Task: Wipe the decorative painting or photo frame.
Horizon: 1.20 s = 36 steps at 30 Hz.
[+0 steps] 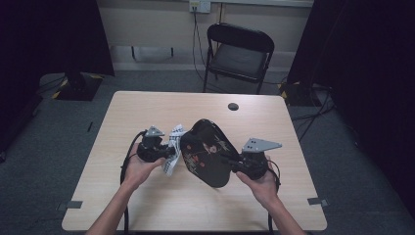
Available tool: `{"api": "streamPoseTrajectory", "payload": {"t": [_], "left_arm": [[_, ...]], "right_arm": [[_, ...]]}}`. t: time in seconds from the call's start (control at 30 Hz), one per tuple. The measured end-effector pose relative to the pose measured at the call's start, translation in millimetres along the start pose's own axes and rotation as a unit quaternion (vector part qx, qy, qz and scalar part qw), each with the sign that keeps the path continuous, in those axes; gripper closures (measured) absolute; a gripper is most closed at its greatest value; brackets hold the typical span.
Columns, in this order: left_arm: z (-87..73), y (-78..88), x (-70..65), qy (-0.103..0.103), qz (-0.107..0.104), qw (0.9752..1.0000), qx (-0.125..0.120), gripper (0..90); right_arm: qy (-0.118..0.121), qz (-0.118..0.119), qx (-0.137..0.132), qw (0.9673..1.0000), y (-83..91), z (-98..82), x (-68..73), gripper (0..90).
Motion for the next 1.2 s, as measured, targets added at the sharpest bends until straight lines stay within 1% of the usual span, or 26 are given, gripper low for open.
{"api": "streamPoseTrajectory", "payload": {"t": [0.07,0.1,0.13,0.17,0.27,0.37,0.4,0.47,0.5,0.53,0.57,0.67,0.7,0.73,0.77,0.8,0.83,0.87,0.9,0.97,1.0,1.03,1.07,1.1,1.13,1.2], "left_arm": [[-3.0,5.3,6.4,0.013,0.001,0.9999,-0.009,77.3],[-4.1,6.4,8.9,0.013,0.007,0.9999,-0.008,77.3],[-5.8,9.1,12.9,0.007,0.018,0.9998,-0.006,77.3],[-7.1,12.2,16.7,0.007,0.021,0.9997,-0.006,77.3],[-9.6,17.4,32.7,0.018,0.046,0.9988,-0.010,76.9],[-15.8,19.7,51.3,0.027,0.069,0.9973,0.000,76.8],[-17.4,19.8,55.2,0.041,0.070,0.9967,-0.003,76.8],[-23.8,21.6,64.8,0.049,0.070,0.9963,0.007,76.8],[-26.2,21.8,69.6,0.057,0.080,0.9951,0.007,76.9],[-29.7,23.7,74.1,0.053,0.082,0.9951,0.016,76.8],[-31.4,24.1,78.0,0.061,0.087,0.9943,0.013,76.8],[-35.8,27.9,90.5,0.070,0.105,0.9919,0.017,76.2],[-36.0,29.0,92.7,0.071,0.110,0.9912,0.018,75.9],[-36.2,30.4,96.4,0.063,0.126,0.9898,0.021,75.6],[-36.6,30.7,98.7,0.055,0.132,0.9894,0.024,75.2],[-37.0,30.7,100.4,0.056,0.134,0.9892,0.023,74.9],[-39.0,30.0,103.5,0.061,0.137,0.9884,0.024,74.9],[-43.1,29.9,107.5,0.057,0.144,0.9874,0.034,74.9],[-47.4,29.0,111.6,0.058,0.154,0.9856,0.041,74.9],[-55.1,26.1,116.9,0.064,0.156,0.9842,0.053,74.9],[-57.6,24.6,119.1,0.067,0.158,0.9836,0.054,74.9],[-60.3,23.2,121.1,0.071,0.156,0.9835,0.058,74.8],[-64.8,20.6,124.5,0.074,0.166,0.9811,0.067,74.5],[-67.1,19.0,126.5,0.070,0.171,0.9803,0.071,74.2],[-69.1,17.1,128.2,0.071,0.172,0.9797,0.073,73.6],[-71.0,15.2,129.3,0.073,0.170,0.9800,0.073,72.4]], "right_arm": [[0.001,-0.001,-0.001,1.0000,-0.4,0.3,0.4,80.5],[0.000,-0.001,-0.002,1.0000,-0.5,0.4,0.4,80.5],[0.000,-0.001,-0.001,1.0000,-0.4,0.4,0.2,80.4],[0.001,-0.002,-0.001,1.0000,-0.3,0.3,0.1,80.3],[0.000,-0.003,-0.001,1.0000,0.2,-0.3,-0.5,80.3],[-0.001,-0.002,-0.002,1.0000,0.2,-0.3,-0.8,80.3],[0.000,-0.002,-0.002,1.0000,0.2,-0.3,-0.5,80.3],[0.002,-0.003,-0.002,1.0000,0.3,-0.4,-0.5,80.2],[0.003,-0.003,-0.002,1.0000,0.3,-0.5,-0.6,80.1],[0.004,-0.002,-0.002,1.0000,0.4,-0.5,-0.8,80.1],[0.004,-0.002,-0.001,1.0000,0.6,-0.7,-1.1,80.1],[0.003,-0.001,-0.001,1.0000,0.8,-0.9,-1.2,80.1],[0.003,0.000,-0.002,1.0000,0.7,-0.9,-1.2,80.1],[0.002,0.000,-0.002,1.0000,0.6,-0.8,-1.2,80.2],[0.002,0.000,-0.002,1.0000,0.5,-0.7,-1.4,80.1],[0.002,0.000,-0.002,1.0000,0.5,-0.6,-1.4,80.1],[0.003,0.000,-0.002,1.0000,0.4,-0.6,-1.3,80.1],[0.004,-0.001,-0.001,1.0000,0.6,-0.7,-1.2,80.1],[0.004,-0.001,0.000,1.0000,0.6,-0.6,-1.1,80.0],[0.004,-0.001,0.000,1.0000,0.4,-0.5,-1.1,80.0],[0.004,-0.002,0.000,1.0000,0.3,-0.4,-1.1,80.0],[0.003,-0.002,0.000,1.0000,0.2,-0.2,-1.2,80.1],[0.003,-0.002,0.000,1.0000,0.0,-0.1,-1.2,80.1],[0.001,-0.001,-0.001,1.0000,-0.2,0.1,-1.3,80.2],[0.001,-0.001,-0.001,1.0000,-0.4,0.2,-1.3,80.2],[0.001,-0.002,-0.001,1.0000,-0.3,0.3,-1.3,80.1]]}}
Point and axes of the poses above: each handheld gripper's, and its own axes: y roughly backward along the jaws, z roughly out of its top, x roughly to its left, the point moved 9 cm from there along -y, roughly forward along the jaws, and after that the axes turned 3 degrees about z, right-handed, at the moved point
